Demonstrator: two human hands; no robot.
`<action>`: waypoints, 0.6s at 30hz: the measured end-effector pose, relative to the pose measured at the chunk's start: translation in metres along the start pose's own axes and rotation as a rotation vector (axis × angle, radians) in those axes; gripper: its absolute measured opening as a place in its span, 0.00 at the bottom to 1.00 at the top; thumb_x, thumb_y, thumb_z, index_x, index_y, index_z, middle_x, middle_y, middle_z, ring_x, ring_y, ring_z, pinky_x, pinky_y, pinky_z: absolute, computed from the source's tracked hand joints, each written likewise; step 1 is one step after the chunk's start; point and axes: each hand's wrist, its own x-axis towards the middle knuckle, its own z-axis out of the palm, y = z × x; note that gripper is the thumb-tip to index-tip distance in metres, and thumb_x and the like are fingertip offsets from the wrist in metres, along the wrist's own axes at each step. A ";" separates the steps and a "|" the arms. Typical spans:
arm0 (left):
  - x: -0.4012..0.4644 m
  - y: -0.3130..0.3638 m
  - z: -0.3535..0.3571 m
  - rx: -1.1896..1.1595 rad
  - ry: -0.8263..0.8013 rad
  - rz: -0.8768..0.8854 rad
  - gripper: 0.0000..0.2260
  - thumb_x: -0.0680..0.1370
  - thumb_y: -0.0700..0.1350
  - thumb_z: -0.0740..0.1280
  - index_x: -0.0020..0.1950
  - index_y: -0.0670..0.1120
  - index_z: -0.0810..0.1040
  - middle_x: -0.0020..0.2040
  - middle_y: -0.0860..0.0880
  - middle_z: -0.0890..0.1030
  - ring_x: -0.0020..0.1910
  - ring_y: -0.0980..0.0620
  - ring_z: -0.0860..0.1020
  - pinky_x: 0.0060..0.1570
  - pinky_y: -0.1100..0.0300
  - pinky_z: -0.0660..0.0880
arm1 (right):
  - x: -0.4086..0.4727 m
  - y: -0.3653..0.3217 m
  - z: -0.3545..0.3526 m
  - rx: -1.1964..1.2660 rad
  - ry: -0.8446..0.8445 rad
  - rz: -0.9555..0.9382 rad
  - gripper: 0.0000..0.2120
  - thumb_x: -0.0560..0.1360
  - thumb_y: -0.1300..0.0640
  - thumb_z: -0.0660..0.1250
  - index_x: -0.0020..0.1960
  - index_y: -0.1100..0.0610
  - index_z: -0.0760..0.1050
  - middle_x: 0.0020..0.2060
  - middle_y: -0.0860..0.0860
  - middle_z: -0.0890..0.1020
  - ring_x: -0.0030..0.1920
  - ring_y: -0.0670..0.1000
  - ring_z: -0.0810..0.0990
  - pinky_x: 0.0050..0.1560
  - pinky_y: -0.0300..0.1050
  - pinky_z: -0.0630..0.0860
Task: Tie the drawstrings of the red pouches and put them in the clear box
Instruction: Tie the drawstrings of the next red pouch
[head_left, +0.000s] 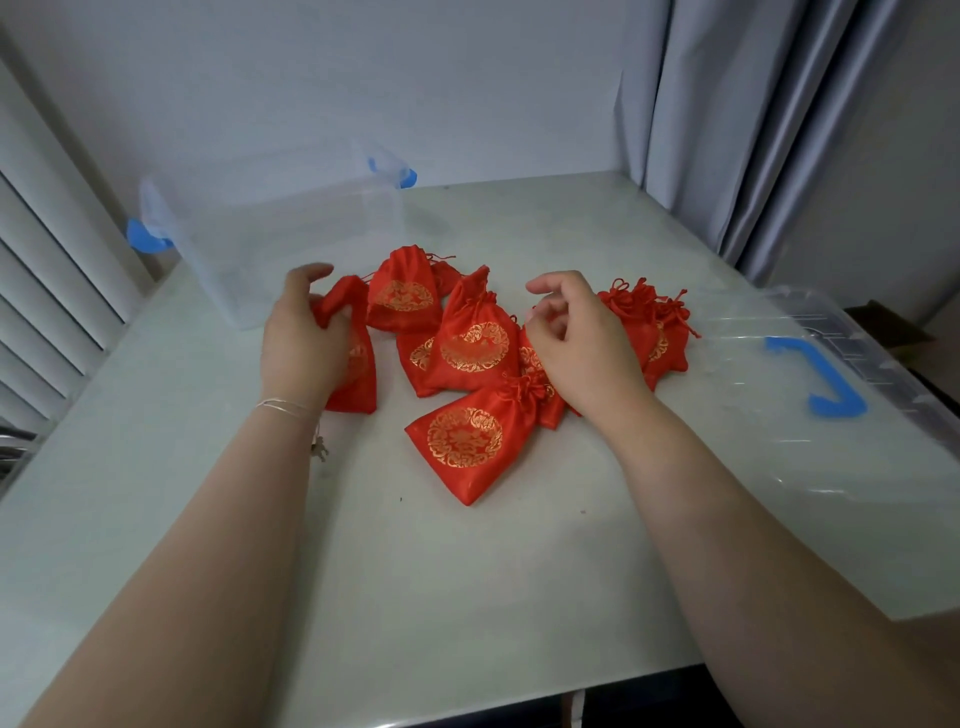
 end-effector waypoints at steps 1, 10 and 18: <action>-0.003 0.008 -0.002 -0.065 0.011 0.019 0.17 0.77 0.42 0.64 0.65 0.52 0.70 0.46 0.53 0.76 0.44 0.55 0.75 0.46 0.62 0.67 | 0.000 -0.001 0.000 0.037 0.005 -0.005 0.10 0.77 0.57 0.63 0.57 0.51 0.72 0.41 0.42 0.76 0.37 0.43 0.75 0.43 0.40 0.74; -0.027 0.051 -0.001 -0.580 -0.378 -0.101 0.18 0.71 0.40 0.74 0.56 0.55 0.75 0.55 0.43 0.80 0.48 0.44 0.82 0.44 0.51 0.81 | -0.003 -0.004 0.006 -0.058 -0.049 -0.059 0.11 0.78 0.50 0.63 0.59 0.50 0.74 0.48 0.44 0.78 0.46 0.41 0.76 0.48 0.38 0.74; -0.025 0.039 0.011 -0.632 -0.305 -0.335 0.07 0.79 0.51 0.65 0.49 0.49 0.79 0.45 0.44 0.81 0.41 0.48 0.79 0.47 0.52 0.78 | -0.004 0.002 0.020 -0.610 -0.376 -0.080 0.20 0.72 0.45 0.66 0.63 0.48 0.73 0.64 0.50 0.71 0.64 0.55 0.66 0.64 0.49 0.61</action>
